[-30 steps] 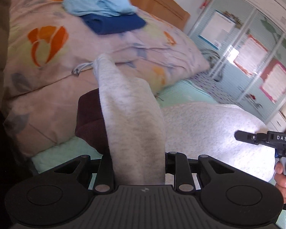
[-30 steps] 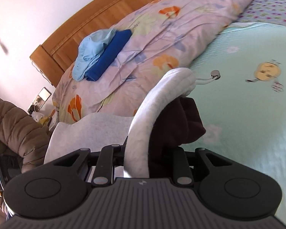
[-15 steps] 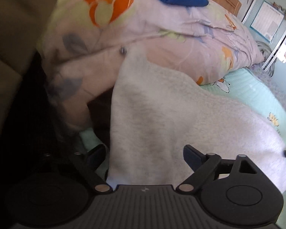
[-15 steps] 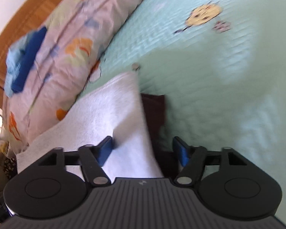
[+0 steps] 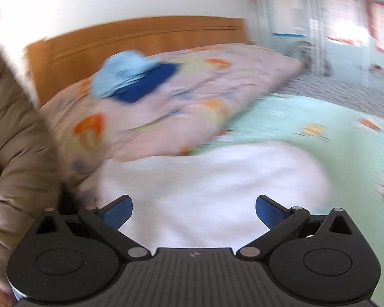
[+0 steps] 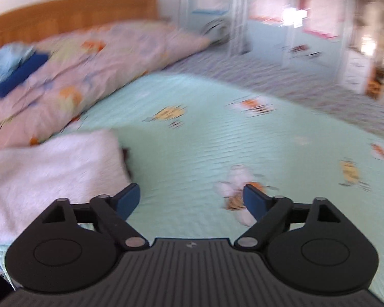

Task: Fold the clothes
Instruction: 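Lower the grey bundle onto the pillow and open both grippers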

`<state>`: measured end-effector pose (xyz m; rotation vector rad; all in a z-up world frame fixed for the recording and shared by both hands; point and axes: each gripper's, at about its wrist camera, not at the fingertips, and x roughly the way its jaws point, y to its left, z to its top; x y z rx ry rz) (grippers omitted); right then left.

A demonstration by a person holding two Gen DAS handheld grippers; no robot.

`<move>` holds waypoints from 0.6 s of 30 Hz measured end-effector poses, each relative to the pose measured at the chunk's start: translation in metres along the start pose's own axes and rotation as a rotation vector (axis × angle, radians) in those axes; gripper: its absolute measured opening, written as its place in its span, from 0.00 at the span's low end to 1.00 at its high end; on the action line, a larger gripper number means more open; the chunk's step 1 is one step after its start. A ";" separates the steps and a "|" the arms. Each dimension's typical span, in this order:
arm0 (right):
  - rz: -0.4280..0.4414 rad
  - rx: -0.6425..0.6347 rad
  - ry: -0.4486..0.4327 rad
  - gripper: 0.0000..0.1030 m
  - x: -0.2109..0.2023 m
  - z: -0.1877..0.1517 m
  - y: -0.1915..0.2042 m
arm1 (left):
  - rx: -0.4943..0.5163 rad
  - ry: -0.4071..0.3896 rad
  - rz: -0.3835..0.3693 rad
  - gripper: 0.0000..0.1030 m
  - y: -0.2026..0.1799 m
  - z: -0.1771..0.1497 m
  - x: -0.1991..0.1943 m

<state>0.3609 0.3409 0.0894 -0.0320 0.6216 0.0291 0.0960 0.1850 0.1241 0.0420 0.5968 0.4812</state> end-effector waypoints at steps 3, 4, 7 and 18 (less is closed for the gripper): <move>-0.107 0.053 -0.056 0.89 -0.047 -0.017 -0.030 | 0.111 -0.022 -0.058 0.99 -0.066 -0.007 -0.039; -0.138 0.059 -0.071 0.90 -0.062 -0.023 -0.040 | 0.151 -0.034 -0.074 0.99 -0.086 -0.011 -0.052; -0.208 0.086 -0.114 0.93 -0.103 -0.041 -0.075 | 0.227 -0.091 -0.135 0.99 -0.131 -0.021 -0.095; -0.400 0.204 -0.191 0.95 -0.190 -0.100 -0.166 | 0.319 -0.139 -0.415 0.99 -0.218 -0.054 -0.199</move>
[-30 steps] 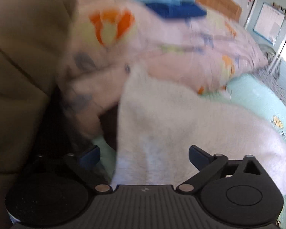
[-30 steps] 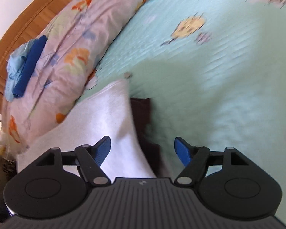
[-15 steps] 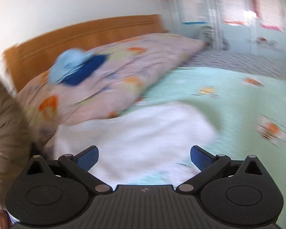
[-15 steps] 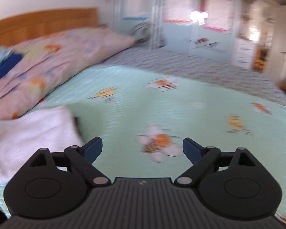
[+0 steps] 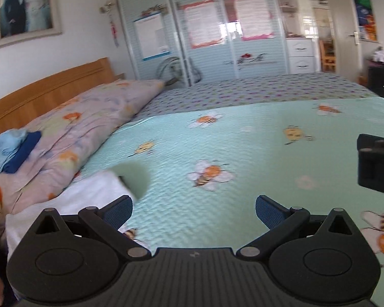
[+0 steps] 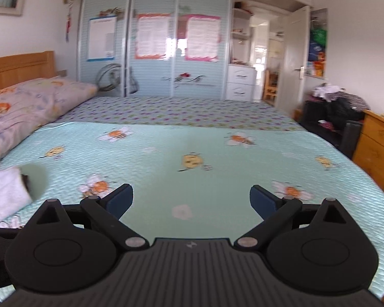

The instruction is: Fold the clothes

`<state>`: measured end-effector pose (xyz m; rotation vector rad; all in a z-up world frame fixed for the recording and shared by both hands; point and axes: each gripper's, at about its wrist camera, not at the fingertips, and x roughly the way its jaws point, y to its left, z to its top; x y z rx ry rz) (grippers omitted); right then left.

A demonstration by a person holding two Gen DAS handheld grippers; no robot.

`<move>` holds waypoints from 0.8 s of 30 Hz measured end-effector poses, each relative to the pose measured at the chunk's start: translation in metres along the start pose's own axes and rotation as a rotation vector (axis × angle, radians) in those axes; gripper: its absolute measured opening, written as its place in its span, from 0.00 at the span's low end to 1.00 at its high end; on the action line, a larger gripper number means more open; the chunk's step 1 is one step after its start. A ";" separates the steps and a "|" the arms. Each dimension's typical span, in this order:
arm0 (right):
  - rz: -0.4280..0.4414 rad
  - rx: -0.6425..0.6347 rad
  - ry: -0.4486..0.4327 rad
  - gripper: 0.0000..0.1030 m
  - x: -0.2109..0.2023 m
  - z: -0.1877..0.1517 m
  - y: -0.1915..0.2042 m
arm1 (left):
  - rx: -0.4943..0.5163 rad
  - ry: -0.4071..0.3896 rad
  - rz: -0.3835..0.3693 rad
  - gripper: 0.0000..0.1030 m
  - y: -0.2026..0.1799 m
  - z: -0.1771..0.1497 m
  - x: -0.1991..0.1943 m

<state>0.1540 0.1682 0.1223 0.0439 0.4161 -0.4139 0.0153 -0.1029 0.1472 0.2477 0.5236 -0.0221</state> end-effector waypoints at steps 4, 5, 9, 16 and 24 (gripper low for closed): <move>-0.038 0.023 -0.021 0.95 -0.003 -0.002 -0.008 | 0.026 -0.018 -0.025 0.99 -0.015 -0.007 -0.017; -0.042 0.029 -0.025 0.95 -0.004 -0.002 -0.008 | 0.029 -0.021 -0.029 0.99 -0.017 -0.008 -0.022; -0.043 0.041 -0.042 0.95 -0.016 -0.004 -0.014 | 0.032 -0.032 -0.034 0.99 -0.022 -0.014 -0.040; -0.034 0.019 -0.082 0.95 -0.044 -0.005 -0.014 | 0.029 -0.072 -0.040 0.99 -0.017 -0.012 -0.068; -0.008 0.011 -0.135 0.95 -0.067 0.000 -0.008 | 0.009 -0.107 -0.037 0.99 -0.008 -0.013 -0.090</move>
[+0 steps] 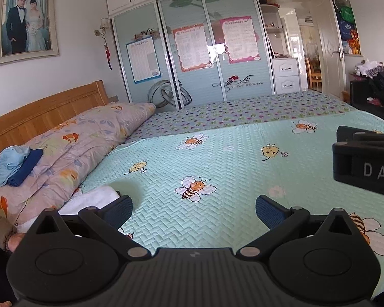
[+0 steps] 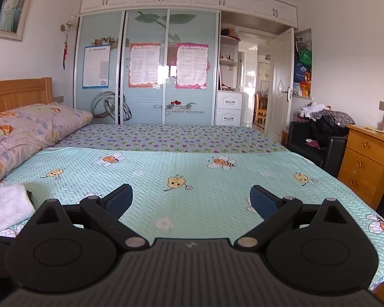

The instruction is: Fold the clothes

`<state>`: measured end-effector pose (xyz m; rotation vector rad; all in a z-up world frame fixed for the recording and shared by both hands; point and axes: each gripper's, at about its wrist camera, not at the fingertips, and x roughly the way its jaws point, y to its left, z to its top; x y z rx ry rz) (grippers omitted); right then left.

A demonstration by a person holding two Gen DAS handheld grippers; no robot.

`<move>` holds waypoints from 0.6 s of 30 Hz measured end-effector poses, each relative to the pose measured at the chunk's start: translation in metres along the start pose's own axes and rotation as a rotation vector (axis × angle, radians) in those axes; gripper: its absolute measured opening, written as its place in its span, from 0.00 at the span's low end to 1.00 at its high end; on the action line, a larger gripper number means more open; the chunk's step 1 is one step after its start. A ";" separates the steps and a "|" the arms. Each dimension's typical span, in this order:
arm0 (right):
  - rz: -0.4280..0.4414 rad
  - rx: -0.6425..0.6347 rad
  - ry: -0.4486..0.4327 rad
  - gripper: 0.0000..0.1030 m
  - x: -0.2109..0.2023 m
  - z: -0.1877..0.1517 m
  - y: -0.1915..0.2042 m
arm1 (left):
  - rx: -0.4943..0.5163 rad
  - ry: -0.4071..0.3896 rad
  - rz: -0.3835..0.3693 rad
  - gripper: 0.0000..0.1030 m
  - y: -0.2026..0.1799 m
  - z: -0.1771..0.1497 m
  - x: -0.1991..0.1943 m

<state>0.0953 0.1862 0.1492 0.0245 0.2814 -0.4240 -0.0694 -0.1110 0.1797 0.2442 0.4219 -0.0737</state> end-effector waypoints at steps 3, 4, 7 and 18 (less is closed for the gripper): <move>0.011 -0.008 -0.012 0.95 -0.007 0.001 0.003 | -0.004 -0.005 -0.004 0.99 0.001 0.000 -0.004; 0.013 -0.011 -0.015 0.96 -0.009 0.001 0.004 | -0.004 -0.007 -0.006 0.99 0.002 0.000 -0.005; 0.021 -0.012 -0.021 0.96 -0.012 0.002 0.006 | -0.005 -0.013 -0.008 0.99 0.004 0.000 -0.008; 0.040 -0.024 -0.022 0.96 -0.022 0.001 0.013 | -0.019 -0.013 -0.014 0.99 0.009 -0.001 -0.010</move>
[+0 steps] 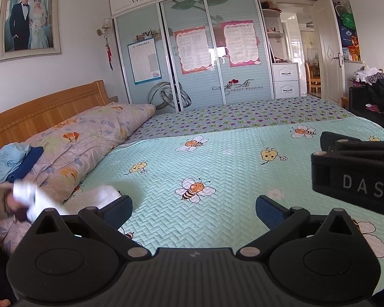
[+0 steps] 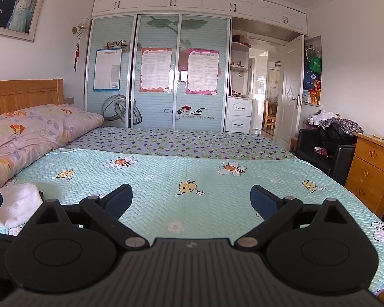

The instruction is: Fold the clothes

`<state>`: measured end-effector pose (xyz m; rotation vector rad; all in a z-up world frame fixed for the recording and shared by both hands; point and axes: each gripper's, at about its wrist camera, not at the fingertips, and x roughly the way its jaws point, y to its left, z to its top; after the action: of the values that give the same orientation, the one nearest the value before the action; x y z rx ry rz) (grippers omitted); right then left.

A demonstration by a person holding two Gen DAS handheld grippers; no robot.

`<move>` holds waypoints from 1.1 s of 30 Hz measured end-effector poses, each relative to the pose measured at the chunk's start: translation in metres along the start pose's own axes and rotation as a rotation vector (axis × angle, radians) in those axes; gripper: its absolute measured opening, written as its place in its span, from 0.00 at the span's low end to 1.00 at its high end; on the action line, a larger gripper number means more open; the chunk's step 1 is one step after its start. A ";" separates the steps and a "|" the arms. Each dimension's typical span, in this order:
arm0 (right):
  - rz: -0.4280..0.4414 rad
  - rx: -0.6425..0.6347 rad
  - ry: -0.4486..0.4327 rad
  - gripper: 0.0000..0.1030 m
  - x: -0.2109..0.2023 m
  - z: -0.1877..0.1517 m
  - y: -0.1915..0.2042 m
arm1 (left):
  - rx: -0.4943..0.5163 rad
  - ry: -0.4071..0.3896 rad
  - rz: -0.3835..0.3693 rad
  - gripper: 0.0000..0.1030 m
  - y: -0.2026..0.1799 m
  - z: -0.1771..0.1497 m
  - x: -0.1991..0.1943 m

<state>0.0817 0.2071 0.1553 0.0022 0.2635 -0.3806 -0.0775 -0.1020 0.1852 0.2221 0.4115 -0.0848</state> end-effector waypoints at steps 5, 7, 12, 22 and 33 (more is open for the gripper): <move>0.020 0.002 0.012 0.96 -0.003 0.001 0.001 | -0.007 -0.006 0.001 0.99 0.003 0.001 -0.002; 0.043 0.010 0.028 0.96 -0.003 0.001 0.001 | -0.010 -0.009 0.001 0.99 0.005 0.000 -0.004; 0.083 0.026 0.052 0.96 -0.004 -0.001 0.006 | -0.013 -0.005 0.000 0.99 0.007 -0.002 -0.002; 0.096 0.022 0.065 0.96 -0.006 -0.004 0.017 | -0.016 0.002 -0.001 0.99 0.009 -0.005 -0.001; 0.107 0.017 0.073 0.96 -0.005 -0.003 0.019 | -0.022 0.000 0.005 0.99 0.014 -0.009 -0.003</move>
<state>0.0838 0.2268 0.1526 0.0469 0.3312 -0.2768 -0.0823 -0.0866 0.1814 0.2018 0.4121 -0.0759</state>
